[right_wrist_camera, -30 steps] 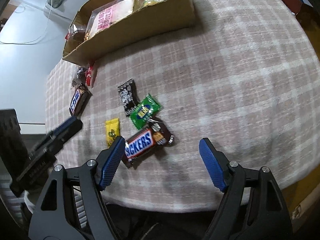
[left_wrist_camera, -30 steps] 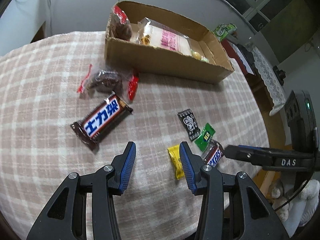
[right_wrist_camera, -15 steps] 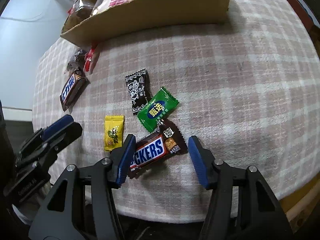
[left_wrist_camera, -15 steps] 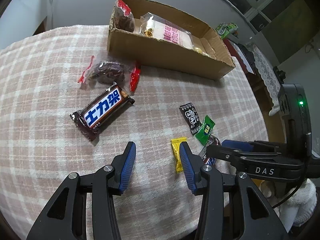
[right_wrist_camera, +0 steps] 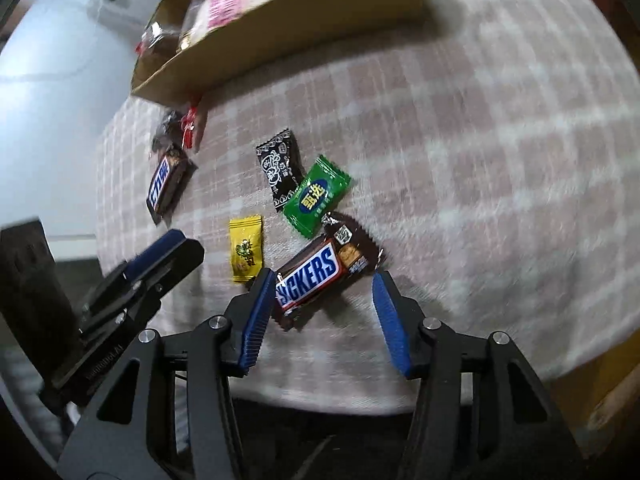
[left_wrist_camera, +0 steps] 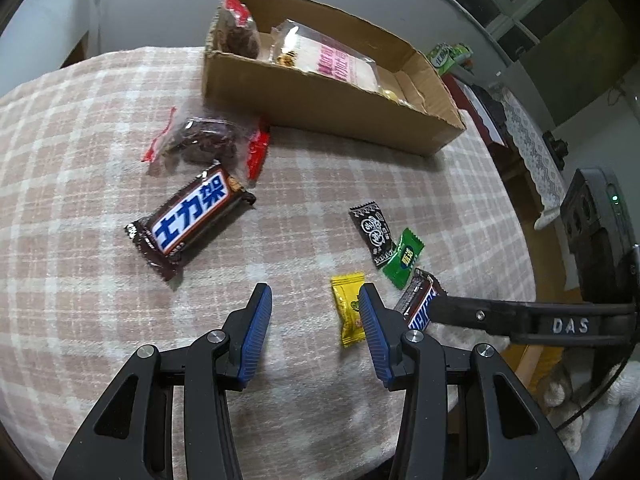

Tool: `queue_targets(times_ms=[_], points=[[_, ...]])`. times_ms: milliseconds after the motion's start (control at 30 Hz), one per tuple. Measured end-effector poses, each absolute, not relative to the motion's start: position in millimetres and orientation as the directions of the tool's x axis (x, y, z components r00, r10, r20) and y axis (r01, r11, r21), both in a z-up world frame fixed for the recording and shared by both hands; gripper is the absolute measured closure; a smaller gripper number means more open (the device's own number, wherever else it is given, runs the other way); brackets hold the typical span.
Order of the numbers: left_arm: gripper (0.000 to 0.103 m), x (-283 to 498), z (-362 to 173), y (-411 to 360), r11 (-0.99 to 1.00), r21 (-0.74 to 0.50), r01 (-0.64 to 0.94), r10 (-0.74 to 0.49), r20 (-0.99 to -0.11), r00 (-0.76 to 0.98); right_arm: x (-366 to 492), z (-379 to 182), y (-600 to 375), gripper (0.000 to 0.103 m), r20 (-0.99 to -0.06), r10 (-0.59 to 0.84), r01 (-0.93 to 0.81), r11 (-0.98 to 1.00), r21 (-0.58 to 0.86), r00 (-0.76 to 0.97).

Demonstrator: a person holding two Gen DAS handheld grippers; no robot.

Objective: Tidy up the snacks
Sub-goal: 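Grasp the Snickers bar with the right gripper while the left grasps the yellow candy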

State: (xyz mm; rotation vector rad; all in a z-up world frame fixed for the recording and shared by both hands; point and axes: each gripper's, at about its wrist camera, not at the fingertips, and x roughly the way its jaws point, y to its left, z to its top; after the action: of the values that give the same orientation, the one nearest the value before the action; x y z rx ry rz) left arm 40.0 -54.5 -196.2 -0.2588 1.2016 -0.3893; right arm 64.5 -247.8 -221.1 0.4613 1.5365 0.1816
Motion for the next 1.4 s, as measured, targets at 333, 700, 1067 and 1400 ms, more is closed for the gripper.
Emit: queue_targets(times_ms=[333,700,1067,1400], points=[[0.059,37.2,-195.3,-33.6,0.907,-0.407,0.107,-0.418,-0.846,0.330,70.0,-232.0,-216.7,0.054,-0.950,0.312,0.077,0.947,0.311,-0.006],[0.059,34.6,-200.8,-75.6,0.894,-0.400,0.204,-0.443,-0.856,0.267,56.8,-228.2,-231.4,0.072,-0.983,0.183,-0.113,0.977,0.181,0.006],[0.065,32.2,-212.7,-115.3,0.916,-0.288,0.280,-0.358,-0.900,0.248,45.8,-229.4,-234.4,0.072,-0.985,0.171,-0.159,0.974,0.164,0.033],[0.085,31.5,-214.2,-111.1,0.925,-0.241,0.293,-0.324,-0.904,0.280,52.9,-228.6,-231.8,0.073,-0.981,0.188,-0.156,0.971,0.179,0.041]])
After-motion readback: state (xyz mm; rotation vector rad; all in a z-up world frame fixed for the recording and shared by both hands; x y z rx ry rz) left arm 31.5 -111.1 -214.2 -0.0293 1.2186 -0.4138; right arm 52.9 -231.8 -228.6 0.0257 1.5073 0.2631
